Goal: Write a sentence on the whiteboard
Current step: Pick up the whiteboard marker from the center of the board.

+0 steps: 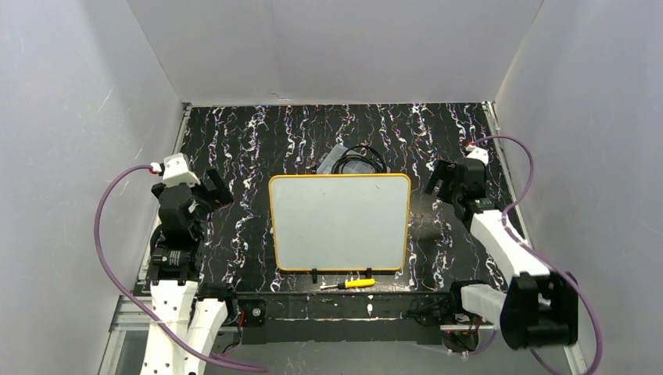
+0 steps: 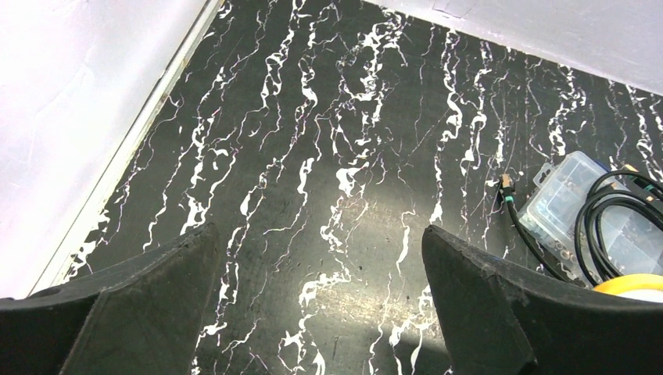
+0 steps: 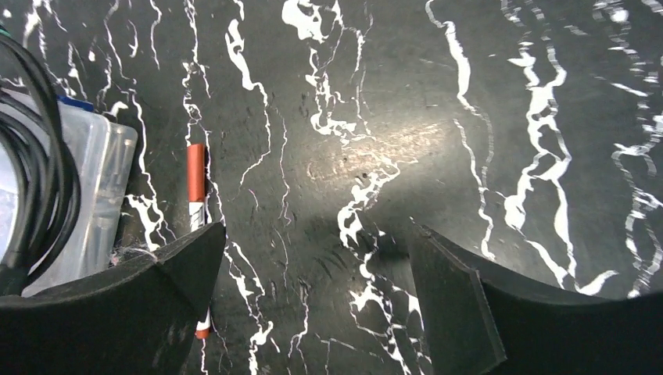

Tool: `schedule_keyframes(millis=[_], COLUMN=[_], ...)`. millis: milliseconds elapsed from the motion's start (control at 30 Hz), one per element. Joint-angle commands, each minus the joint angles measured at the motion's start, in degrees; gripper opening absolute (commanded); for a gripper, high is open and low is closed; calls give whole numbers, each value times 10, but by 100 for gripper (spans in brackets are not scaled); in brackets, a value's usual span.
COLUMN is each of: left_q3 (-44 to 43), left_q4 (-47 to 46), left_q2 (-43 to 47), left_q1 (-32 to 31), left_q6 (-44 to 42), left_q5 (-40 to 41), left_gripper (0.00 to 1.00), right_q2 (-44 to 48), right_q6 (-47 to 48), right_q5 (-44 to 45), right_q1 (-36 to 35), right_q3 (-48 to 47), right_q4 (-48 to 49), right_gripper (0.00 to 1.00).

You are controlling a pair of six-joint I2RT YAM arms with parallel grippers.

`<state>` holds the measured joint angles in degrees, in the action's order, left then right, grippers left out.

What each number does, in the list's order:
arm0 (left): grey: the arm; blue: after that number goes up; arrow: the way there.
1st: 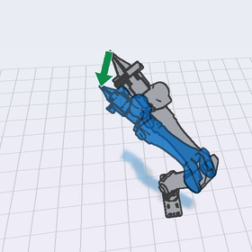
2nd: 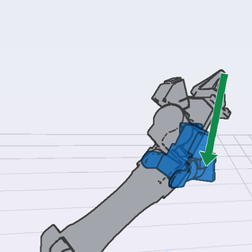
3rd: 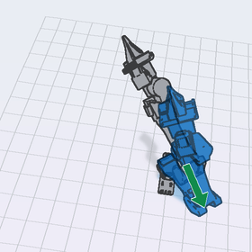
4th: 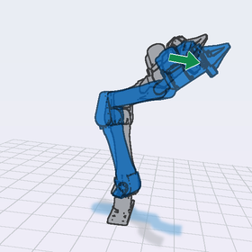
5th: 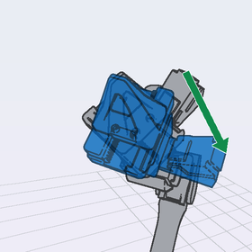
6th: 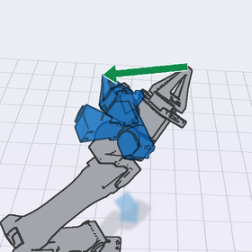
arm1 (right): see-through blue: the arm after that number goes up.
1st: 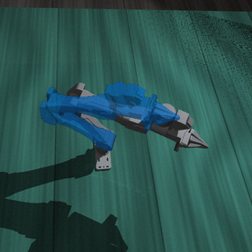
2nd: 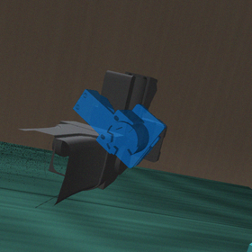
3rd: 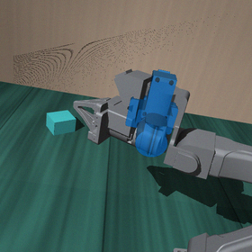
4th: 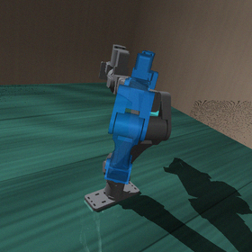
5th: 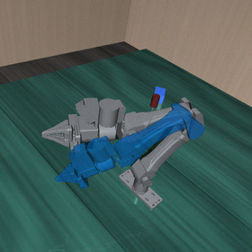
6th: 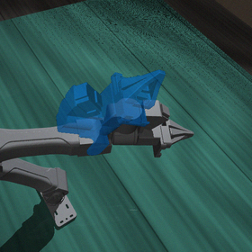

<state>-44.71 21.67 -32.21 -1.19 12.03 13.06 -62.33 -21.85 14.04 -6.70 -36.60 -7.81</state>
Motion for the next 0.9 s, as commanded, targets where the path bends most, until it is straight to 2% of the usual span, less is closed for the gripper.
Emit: schedule_keyframes(millis=[0,233,300,433,567,867], left_q3=[11,27,27,28,31,32], left_q4=[-14,-30,-31,-31,-33,-37], left_q2=[29,38,34,29,34,33], left_q1=[3,4,3,3,3,3], left_q6=[-9,-17,-17,-16,-15,-9], left_q5=[-14,-12,-12,-10,-10,-26], left_gripper=[99,99,99,99,99,99], right_q2=[-87,-182,-208,-244,-283,-372], right_q6=[33,72,69,62,29,6], right_q5=[-93,-205,-213,-158,-93,-29], right_q1=[17,17,12,-33,-59,-123], right_q3=[-66,-119,-144,-193,-220,-275], right_q4=[19,15,-4,-50,-76,-120], right_gripper=[92,76,72,71,63,52])
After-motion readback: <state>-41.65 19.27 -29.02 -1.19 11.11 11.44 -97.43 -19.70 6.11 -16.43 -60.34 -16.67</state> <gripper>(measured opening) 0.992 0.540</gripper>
